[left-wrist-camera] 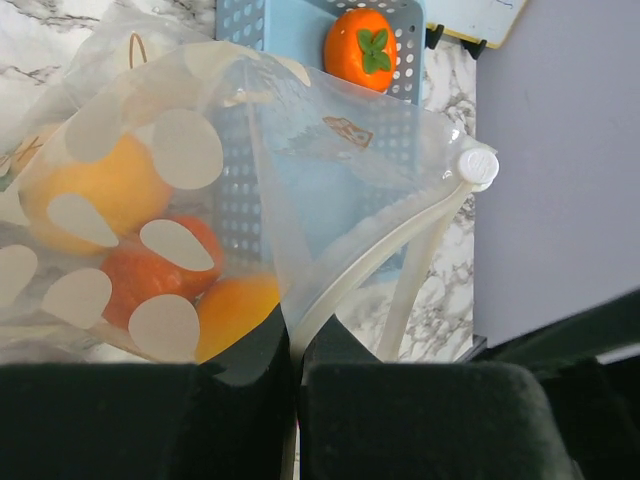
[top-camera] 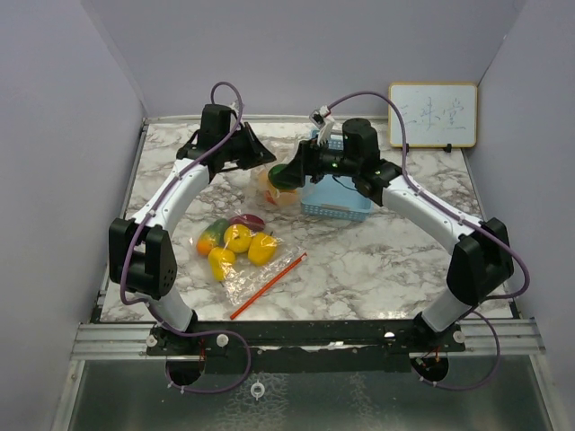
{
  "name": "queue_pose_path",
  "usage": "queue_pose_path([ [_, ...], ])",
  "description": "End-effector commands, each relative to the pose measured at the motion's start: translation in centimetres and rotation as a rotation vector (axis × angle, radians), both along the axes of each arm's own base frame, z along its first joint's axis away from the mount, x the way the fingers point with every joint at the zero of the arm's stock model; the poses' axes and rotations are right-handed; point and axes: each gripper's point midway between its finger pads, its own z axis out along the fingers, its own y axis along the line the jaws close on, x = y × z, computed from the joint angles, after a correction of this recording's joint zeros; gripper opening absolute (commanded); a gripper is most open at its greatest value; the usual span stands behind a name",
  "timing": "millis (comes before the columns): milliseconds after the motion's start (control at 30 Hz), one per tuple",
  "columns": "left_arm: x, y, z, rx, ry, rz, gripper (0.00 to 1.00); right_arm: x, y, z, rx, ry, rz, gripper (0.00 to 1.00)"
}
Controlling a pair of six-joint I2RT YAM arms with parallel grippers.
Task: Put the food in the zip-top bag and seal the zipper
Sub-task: Place the fake fruit in the zipper food storage bag.
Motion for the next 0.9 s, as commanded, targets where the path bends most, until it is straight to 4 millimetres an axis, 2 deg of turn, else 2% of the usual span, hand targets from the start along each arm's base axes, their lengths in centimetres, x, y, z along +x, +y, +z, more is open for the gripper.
queue_pose_path([
  [0, 0.2, -0.8, 2.8, -0.084, -0.039, -0.023, 0.0, 2.4, -0.3, -0.7, 0.02, 0.032, -0.115, 0.27],
  [267, -1.4, -1.4, 3.0, -0.17, -0.012, -0.037, 0.0, 8.7, -3.4, -4.2, -0.171, 0.03, -0.443, 0.29],
  [367, -1.7, -1.6, 3.5, -0.201, -0.013, -0.04, 0.0, 10.4, -4.1, -5.0, -0.235, 0.007, -0.503, 0.36],
  [433, -2.0, -1.7, 2.6, -0.209, 0.011, -0.042, 0.0, 11.3, -4.3, -5.1, -0.253, -0.002, -0.535, 0.4],
  [500, -2.1, -1.8, 2.6, -0.219, 0.015, -0.044, 0.0, 12.1, -4.2, -5.1, -0.267, -0.011, -0.548, 0.49],
  [600, -1.9, -2.0, 2.6, -0.231, 0.016, -0.046, 0.0, 12.5, -3.5, -5.4, -0.285, -0.018, -0.514, 0.68],
  [700, -1.7, -2.1, 2.6, -0.232, 0.017, -0.047, 0.0, 12.4, -3.1, -6.1, -0.311, -0.003, -0.477, 0.98],
  [867, -1.2, -2.2, 2.5, -0.231, 0.018, -0.045, 0.0, 11.8, -3.4, -5.4, -0.311, -0.012, -0.474, 1.0],
])
